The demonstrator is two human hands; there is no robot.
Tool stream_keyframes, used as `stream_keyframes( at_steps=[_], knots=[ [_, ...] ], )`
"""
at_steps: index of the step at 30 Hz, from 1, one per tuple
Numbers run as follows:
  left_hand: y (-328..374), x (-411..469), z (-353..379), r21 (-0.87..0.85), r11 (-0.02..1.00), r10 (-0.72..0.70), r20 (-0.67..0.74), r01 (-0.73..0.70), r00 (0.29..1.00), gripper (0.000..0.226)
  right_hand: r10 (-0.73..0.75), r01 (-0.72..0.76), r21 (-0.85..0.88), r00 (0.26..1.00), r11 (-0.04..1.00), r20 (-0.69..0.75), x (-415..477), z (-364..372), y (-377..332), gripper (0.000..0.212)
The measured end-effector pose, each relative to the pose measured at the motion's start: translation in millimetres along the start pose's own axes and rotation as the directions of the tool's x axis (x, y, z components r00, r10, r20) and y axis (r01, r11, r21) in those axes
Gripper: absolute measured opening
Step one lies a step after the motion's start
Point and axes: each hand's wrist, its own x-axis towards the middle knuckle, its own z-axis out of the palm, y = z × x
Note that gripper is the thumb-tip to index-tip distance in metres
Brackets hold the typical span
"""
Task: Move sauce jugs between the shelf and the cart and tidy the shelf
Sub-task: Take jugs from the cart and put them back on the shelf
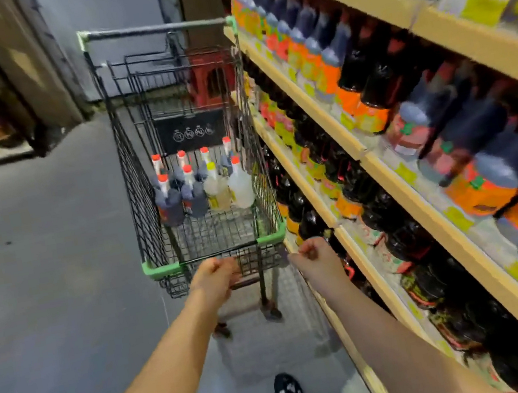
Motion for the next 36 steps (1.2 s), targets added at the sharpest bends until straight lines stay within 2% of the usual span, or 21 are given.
stream_keyframes(
  at_steps=[3,9,13,16,22,25,28,33,36],
  knots=[
    [27,29,0,-0.061,0.998,-0.009,-0.066,0.005,0.998,0.010,-0.031,0.035,-0.062,0.997,0.997,0.064,52,11,-23,0.019],
    [62,90,-22,-0.077,0.997,-0.026,-0.102,0.018,0.994,0.005,-0.036,0.052,-0.103,0.987,0.993,0.155,130,54,-58,0.021],
    [80,147,-37,-0.052,0.996,-0.074,-0.108,0.069,0.991,0.006,0.026,-0.007,-0.126,0.988,0.992,0.151,176,89,-70,0.019],
    [99,194,-47,-0.028,0.996,-0.082,-0.093,0.080,0.992,0.014,0.060,-0.045,-0.105,0.988,0.993,0.145,207,108,-77,0.017],
    [132,278,-42,0.124,0.990,-0.064,0.011,0.062,0.998,0.016,0.175,-0.169,-0.056,0.975,0.984,0.135,277,129,-79,0.023],
    [140,321,-27,0.192,0.976,-0.118,0.067,0.103,0.991,0.024,0.223,-0.215,-0.073,0.967,0.974,0.125,321,136,-73,0.021],
    [140,371,-16,0.260,0.950,-0.202,0.090,0.173,0.975,0.022,0.304,-0.300,-0.051,0.938,0.953,0.166,368,144,-61,0.023],
    [111,454,13,0.321,0.907,-0.294,0.018,0.273,0.956,0.027,0.347,-0.345,-0.037,0.935,0.938,0.069,428,152,-33,0.044],
    [94,475,36,0.272,0.899,-0.357,-0.005,0.345,0.934,0.021,0.371,-0.369,-0.043,0.926,0.929,0.071,443,155,-16,0.047]
  ],
)
